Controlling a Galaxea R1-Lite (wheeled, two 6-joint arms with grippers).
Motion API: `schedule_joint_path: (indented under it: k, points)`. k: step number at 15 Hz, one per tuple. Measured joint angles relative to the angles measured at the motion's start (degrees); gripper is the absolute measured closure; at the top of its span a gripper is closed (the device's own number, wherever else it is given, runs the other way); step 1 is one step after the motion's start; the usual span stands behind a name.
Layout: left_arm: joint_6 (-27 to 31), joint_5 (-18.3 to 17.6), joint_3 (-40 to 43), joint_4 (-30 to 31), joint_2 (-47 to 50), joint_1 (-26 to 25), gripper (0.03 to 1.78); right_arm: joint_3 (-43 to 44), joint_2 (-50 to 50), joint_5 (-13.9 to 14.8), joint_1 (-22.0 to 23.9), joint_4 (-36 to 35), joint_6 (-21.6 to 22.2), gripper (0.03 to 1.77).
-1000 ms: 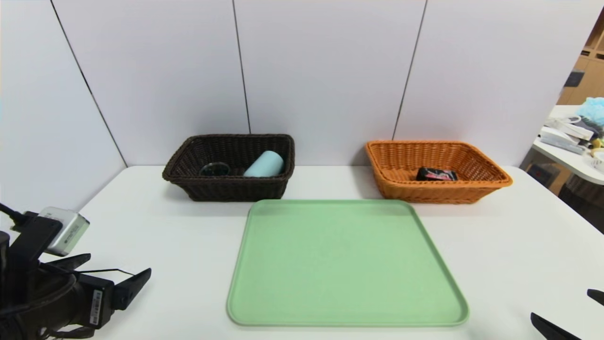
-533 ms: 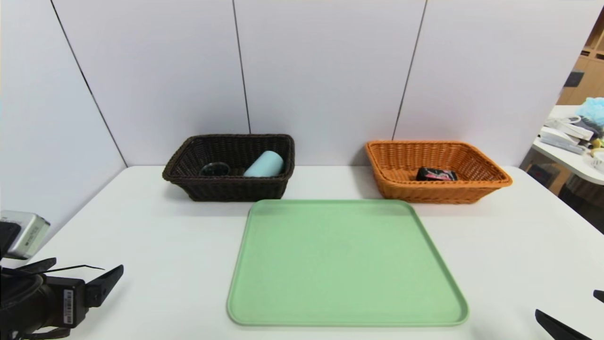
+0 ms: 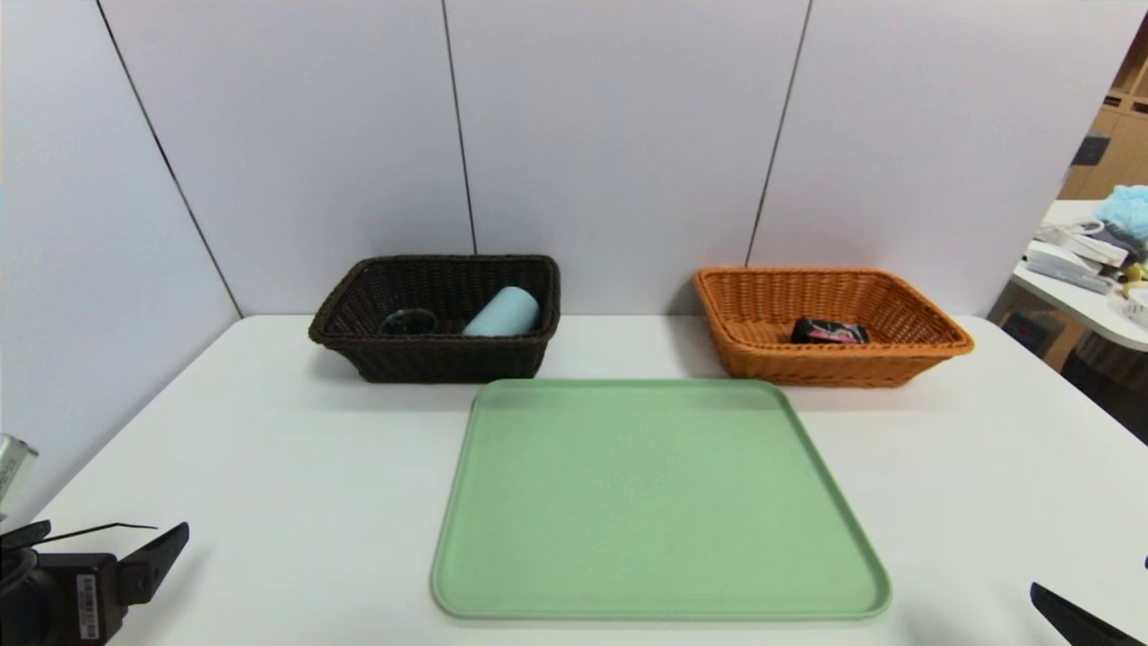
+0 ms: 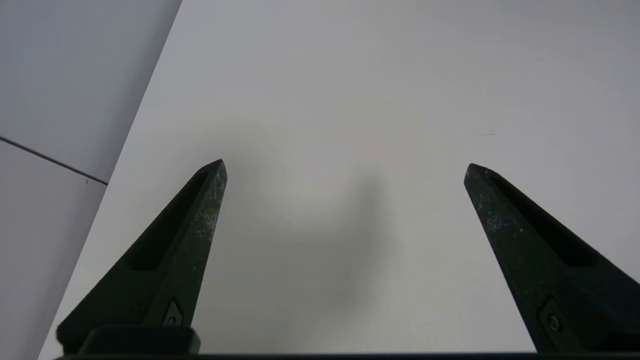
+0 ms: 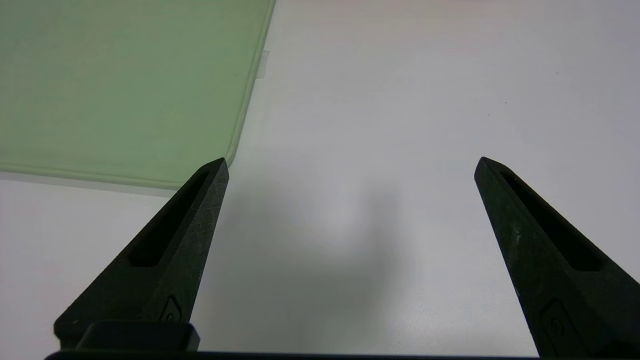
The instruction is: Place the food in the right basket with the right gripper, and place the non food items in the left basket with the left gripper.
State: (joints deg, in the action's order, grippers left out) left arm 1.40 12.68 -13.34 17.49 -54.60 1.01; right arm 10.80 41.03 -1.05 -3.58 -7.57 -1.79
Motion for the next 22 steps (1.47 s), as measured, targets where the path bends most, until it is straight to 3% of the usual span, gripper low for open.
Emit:
schedule_joint_path:
  k: [7,13,22]
  points:
    - [0.17,-0.15,5.53,-0.41,7.34,2.46,0.12,0.30,-4.11,1.29,3.45,0.66,-3.69,0.10]
    - [2.76,-0.15,7.97,-0.33,12.85,-3.35,0.12,-0.46,-9.40,1.23,3.61,4.93,-1.29,0.10]
    - [4.18,-0.30,10.81,-0.38,20.98,-4.28,0.12,-0.35,-15.48,1.00,3.89,6.00,-2.22,0.10]
